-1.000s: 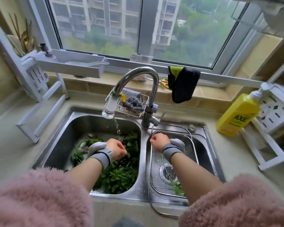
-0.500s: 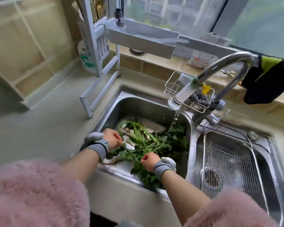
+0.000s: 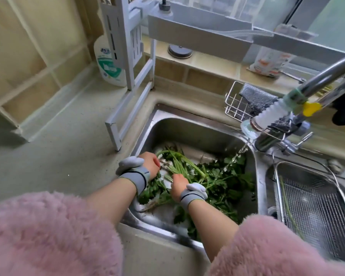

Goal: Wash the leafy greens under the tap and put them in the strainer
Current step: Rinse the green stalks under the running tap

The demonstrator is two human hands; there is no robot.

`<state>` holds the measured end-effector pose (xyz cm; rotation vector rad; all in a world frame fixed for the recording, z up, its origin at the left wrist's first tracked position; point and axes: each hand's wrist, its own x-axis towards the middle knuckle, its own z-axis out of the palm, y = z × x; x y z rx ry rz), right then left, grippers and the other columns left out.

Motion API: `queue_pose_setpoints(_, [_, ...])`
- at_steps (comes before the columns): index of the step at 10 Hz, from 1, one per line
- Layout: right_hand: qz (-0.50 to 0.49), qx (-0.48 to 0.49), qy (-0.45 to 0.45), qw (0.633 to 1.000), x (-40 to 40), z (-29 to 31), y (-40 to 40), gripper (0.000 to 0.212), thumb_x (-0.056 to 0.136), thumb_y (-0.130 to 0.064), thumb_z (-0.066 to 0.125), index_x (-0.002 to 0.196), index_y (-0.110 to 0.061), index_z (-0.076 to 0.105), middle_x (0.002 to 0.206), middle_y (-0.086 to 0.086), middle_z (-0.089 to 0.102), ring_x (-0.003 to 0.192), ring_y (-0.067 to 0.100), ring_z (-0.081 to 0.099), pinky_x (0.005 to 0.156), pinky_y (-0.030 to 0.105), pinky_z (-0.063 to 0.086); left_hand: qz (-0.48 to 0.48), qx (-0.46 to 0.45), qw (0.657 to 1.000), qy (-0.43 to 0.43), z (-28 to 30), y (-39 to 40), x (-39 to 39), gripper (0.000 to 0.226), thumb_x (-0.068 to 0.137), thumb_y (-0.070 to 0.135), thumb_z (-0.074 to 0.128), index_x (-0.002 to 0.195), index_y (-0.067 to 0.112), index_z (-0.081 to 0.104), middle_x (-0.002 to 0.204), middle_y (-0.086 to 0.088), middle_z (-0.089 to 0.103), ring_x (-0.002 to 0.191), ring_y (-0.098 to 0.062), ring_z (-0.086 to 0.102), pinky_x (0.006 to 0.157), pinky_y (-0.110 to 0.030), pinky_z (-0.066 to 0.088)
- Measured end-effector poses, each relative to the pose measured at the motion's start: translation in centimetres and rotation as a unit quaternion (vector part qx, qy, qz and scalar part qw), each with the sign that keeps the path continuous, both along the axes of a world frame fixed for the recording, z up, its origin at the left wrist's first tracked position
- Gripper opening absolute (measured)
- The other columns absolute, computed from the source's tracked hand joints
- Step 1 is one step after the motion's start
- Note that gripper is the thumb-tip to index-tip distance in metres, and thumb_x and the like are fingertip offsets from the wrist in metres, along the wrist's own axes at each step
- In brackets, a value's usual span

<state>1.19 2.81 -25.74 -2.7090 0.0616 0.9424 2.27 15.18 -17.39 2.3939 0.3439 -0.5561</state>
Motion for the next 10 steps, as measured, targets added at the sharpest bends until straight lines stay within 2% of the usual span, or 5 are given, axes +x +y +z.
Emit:
queue_pose_setpoints(2, [0.009, -0.056, 0.015, 0.998, 2.6, -4.0, 1.0, 0.054, 0.096, -0.030, 0.033, 0.146, -0.014, 0.022, 0.157, 0.008, 0.004, 0.142, 0.030, 0.014, 0.116, 0.042, 0.018, -0.013, -0.011, 0.999, 0.029, -0.9, 1.0, 2.2, 0.026, 0.090, 0.017, 0.054, 0.112, 0.014, 0.067, 0.120, -0.004, 0.063, 0.104, -0.020, 0.058, 0.076, -0.020, 0.037])
queue_pose_setpoints(4, [-0.040, -0.061, 0.026, 0.997, 3.3, -6.9, 1.0, 0.056, 0.094, -0.029, 0.045, 0.143, -0.008, 0.030, 0.150, 0.009, 0.025, 0.136, 0.026, 0.028, 0.107, 0.032, 0.028, -0.037, 0.036, 0.999, -0.012, -1.8, 0.8, 2.4, 0.023, 0.092, 0.013, 0.050, 0.106, 0.018, 0.068, 0.118, -0.004, 0.063, 0.108, -0.024, 0.059, 0.080, -0.021, 0.039])
queue_pose_setpoints(5, [-0.030, -0.068, 0.027, 0.997, 2.6, -4.8, 1.2, 0.059, 0.097, -0.036, 0.036, 0.149, -0.014, 0.019, 0.157, 0.001, 0.013, 0.141, 0.014, 0.023, 0.105, 0.021, 0.027, -0.032, 0.044, 0.998, -0.011, -1.6, 0.7, 2.1, 0.021, 0.093, 0.015, 0.049, 0.103, 0.017, 0.067, 0.114, -0.005, 0.064, 0.106, -0.025, 0.059, 0.085, -0.025, 0.043])
queue_pose_setpoints(7, [-0.020, -0.060, 0.001, 0.998, -0.2, -0.1, 1.5, 0.048, 0.095, -0.030, 0.034, 0.142, -0.020, 0.036, 0.155, 0.001, 0.013, 0.141, 0.031, 0.010, 0.114, 0.047, 0.014, -0.006, 0.012, 1.000, -0.008, 1.5, 1.3, 1.5, 0.022, 0.092, 0.018, 0.048, 0.103, 0.017, 0.067, 0.109, -0.005, 0.063, 0.104, -0.026, 0.058, 0.086, -0.027, 0.043])
queue_pose_setpoints(10, [-0.024, 0.074, -0.165, 0.983, -3.8, 8.4, -3.6, 0.036, 0.097, -0.027, 0.040, 0.129, -0.025, 0.056, 0.151, -0.004, 0.030, 0.134, 0.023, 0.034, 0.107, 0.031, 0.035, 0.087, -0.047, 0.986, -0.134, 8.9, -0.3, -1.3, 0.021, 0.094, 0.010, 0.046, 0.106, 0.007, 0.063, 0.111, -0.014, 0.063, 0.103, -0.031, 0.057, 0.084, -0.030, 0.042])
